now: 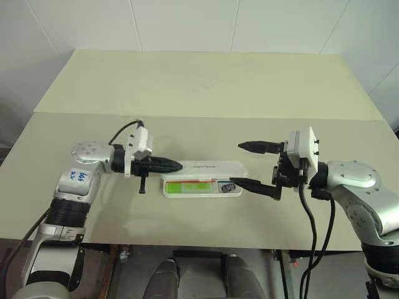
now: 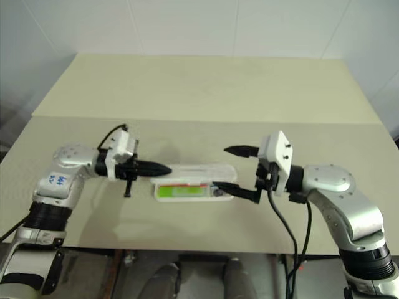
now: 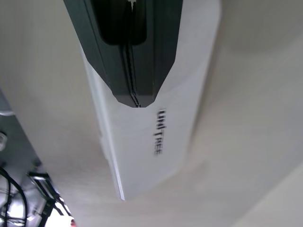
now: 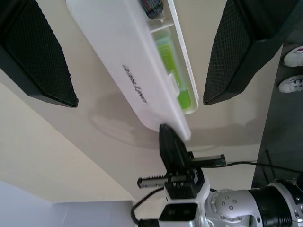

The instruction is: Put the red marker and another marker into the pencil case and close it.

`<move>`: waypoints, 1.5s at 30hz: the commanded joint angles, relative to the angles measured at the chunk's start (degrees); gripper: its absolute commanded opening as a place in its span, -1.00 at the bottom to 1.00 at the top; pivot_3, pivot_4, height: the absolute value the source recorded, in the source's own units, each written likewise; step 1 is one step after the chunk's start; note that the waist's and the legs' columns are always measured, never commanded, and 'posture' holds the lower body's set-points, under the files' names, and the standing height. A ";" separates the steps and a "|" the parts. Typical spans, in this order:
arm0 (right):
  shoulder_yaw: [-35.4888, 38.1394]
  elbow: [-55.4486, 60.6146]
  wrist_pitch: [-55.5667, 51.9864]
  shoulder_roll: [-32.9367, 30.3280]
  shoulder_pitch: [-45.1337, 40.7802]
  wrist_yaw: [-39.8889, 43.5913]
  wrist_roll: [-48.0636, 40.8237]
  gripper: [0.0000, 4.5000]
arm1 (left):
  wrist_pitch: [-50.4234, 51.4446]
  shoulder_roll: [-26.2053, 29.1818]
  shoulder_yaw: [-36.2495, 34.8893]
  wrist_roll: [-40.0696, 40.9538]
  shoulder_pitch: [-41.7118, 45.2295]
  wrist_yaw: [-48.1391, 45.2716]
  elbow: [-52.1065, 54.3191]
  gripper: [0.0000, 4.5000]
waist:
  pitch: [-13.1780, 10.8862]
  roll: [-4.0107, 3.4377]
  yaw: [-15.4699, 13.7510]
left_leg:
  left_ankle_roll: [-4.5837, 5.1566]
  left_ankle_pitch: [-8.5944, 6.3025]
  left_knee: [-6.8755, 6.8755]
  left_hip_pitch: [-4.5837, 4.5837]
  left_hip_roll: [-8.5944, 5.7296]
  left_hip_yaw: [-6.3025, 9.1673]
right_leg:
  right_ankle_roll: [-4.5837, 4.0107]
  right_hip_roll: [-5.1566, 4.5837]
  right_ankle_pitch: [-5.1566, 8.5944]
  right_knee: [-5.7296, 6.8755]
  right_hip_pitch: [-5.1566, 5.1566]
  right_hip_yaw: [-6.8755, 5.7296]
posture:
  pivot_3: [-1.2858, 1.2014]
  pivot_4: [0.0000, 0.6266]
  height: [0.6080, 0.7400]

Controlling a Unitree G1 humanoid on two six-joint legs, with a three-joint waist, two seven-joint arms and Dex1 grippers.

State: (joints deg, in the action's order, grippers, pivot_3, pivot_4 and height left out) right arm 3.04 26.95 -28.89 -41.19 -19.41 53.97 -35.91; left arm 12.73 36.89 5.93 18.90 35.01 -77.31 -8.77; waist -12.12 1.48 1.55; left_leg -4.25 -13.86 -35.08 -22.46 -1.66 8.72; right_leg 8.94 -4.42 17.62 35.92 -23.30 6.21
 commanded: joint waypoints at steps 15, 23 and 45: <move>2.58 4.48 -0.27 -0.21 2.04 -3.47 -1.71 1.00 | -3.37 -1.82 8.75 -8.46 1.30 -0.16 -2.01 -0.99 | 0.00 0.00 -0.02 | 0.00 0.00 -0.01 0.01 0.00 0.00 | 0.00 0.01 0.00 0.01 0.01 0.00 | 0.03 -0.52 1.00; 2.17 4.65 -0.03 0.24 1.92 -4.59 -1.52 1.00 | 1.10 -4.31 9.91 -12.05 3.87 6.61 -3.40 -0.99 | 0.00 0.00 -0.03 | 0.01 0.01 -0.07 0.09 -0.01 0.00 | 0.03 0.01 -0.02 0.02 0.15 0.00 | 0.03 -0.52 1.00; 2.35 0.14 0.10 -0.70 0.62 -3.01 -0.48 1.00 | 18.74 4.34 -9.62 11.90 -1.35 3.00 14.32 0.76 | 0.00 0.00 0.10 | 0.01 0.00 0.01 0.05 0.02 0.03 | 0.01 0.01 -0.02 -0.04 0.08 -0.02 | 0.03 -0.52 1.00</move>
State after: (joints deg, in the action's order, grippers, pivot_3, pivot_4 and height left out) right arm 4.05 26.49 -30.04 -41.20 -18.26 50.12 -36.15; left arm 30.37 40.15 -1.79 28.46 34.64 -74.59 2.48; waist -12.12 1.48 1.64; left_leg -4.25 -13.86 -35.07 -22.40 -1.64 8.74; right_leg 8.95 -4.41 17.61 35.89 -23.21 6.20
